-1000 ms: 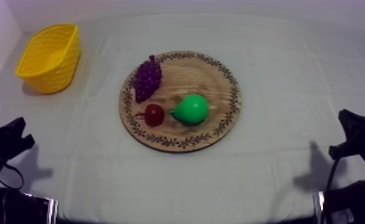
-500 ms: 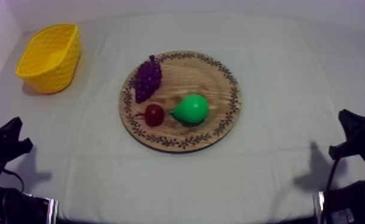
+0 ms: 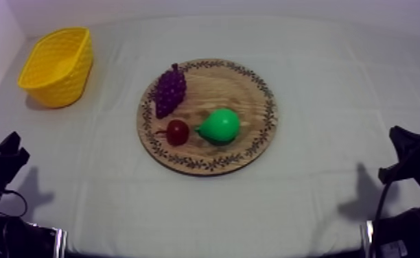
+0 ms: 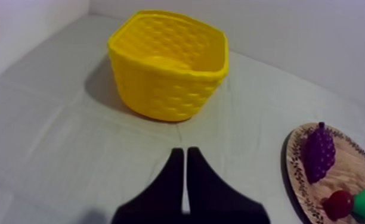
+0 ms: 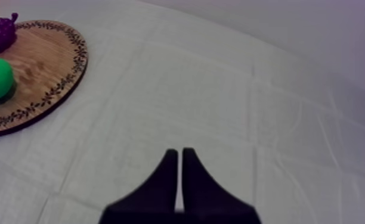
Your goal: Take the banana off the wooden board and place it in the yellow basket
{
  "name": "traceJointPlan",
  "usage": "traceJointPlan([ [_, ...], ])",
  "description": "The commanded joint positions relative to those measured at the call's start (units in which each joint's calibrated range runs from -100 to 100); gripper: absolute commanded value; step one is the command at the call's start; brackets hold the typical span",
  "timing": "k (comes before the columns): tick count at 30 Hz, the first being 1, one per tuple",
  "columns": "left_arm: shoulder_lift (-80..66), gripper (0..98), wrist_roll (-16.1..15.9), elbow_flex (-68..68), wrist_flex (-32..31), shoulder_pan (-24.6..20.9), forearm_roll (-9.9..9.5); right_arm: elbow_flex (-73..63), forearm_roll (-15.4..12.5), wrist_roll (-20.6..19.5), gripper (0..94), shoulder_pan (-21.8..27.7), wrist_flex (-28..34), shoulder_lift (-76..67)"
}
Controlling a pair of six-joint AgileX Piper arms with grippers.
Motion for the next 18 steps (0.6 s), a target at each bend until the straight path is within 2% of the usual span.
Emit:
traceJointPlan([
  [1,0.0,0.1,0.2,0.0,0.0,0.0,-0.05,0.0,0.0,0.0,0.6,0.0,0.0,0.0],
  [18,0.0,0.1,0.4,0.0,-0.1,0.0,-0.07,0.0,0.0,0.0,0.6,0.0,0.0,0.0],
])
